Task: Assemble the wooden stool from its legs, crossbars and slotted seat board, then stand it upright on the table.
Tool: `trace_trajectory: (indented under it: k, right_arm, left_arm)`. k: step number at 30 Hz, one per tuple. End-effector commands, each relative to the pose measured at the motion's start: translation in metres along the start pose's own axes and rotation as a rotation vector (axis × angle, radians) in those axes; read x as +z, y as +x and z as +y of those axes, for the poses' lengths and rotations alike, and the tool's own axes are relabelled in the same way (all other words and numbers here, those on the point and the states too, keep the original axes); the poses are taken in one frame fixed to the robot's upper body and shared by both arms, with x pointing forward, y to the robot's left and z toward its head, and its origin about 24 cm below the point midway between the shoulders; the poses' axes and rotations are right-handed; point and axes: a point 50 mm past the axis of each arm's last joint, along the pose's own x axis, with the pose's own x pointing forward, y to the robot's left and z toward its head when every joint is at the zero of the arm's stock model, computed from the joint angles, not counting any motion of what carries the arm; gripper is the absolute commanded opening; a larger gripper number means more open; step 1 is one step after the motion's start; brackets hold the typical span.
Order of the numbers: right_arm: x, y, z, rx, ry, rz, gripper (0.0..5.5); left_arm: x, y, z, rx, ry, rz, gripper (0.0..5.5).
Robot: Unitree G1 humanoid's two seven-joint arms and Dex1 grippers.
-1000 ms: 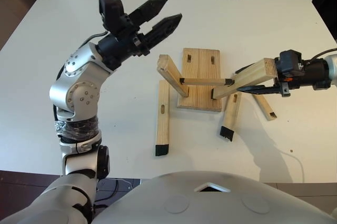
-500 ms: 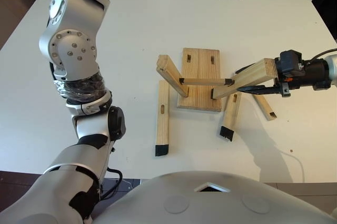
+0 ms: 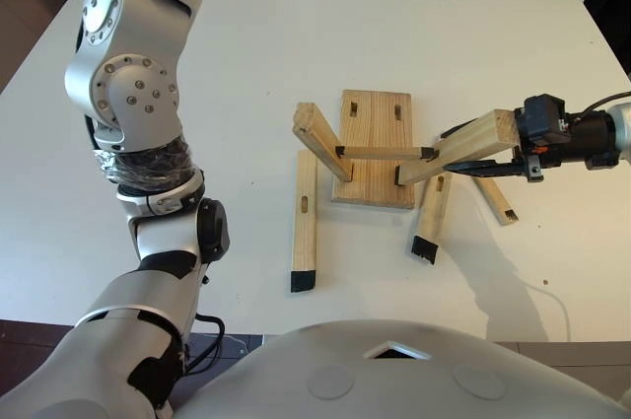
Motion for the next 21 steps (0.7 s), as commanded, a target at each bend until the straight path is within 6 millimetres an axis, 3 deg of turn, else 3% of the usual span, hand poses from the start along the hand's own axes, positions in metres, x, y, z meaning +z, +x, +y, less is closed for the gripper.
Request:
trace_trajectory:
  k: [1, 9, 13, 21]
  right_arm:
    - [-0.035, 0.012, 0.02, 0.094, 0.165, 0.093, 2.01]
    - [-0.036, 0.013, 0.02, 0.09, 0.164, 0.091, 2.01]
    - [-0.037, 0.013, 0.022, 0.089, 0.168, 0.091, 2.01]
    - [-0.037, 0.013, 0.023, 0.084, 0.171, 0.088, 2.01]
  left_arm:
    - [0.006, 0.003, -0.005, -0.047, 0.02, -0.015, 3.26]
    - [-0.007, 0.011, -0.01, -0.077, -0.031, 0.037, 3.26]
    - [-0.01, 0.008, -0.003, -0.028, -0.039, 0.072, 3.26]
    - [-0.006, 0.008, -0.008, -0.063, -0.023, 0.052, 3.26]
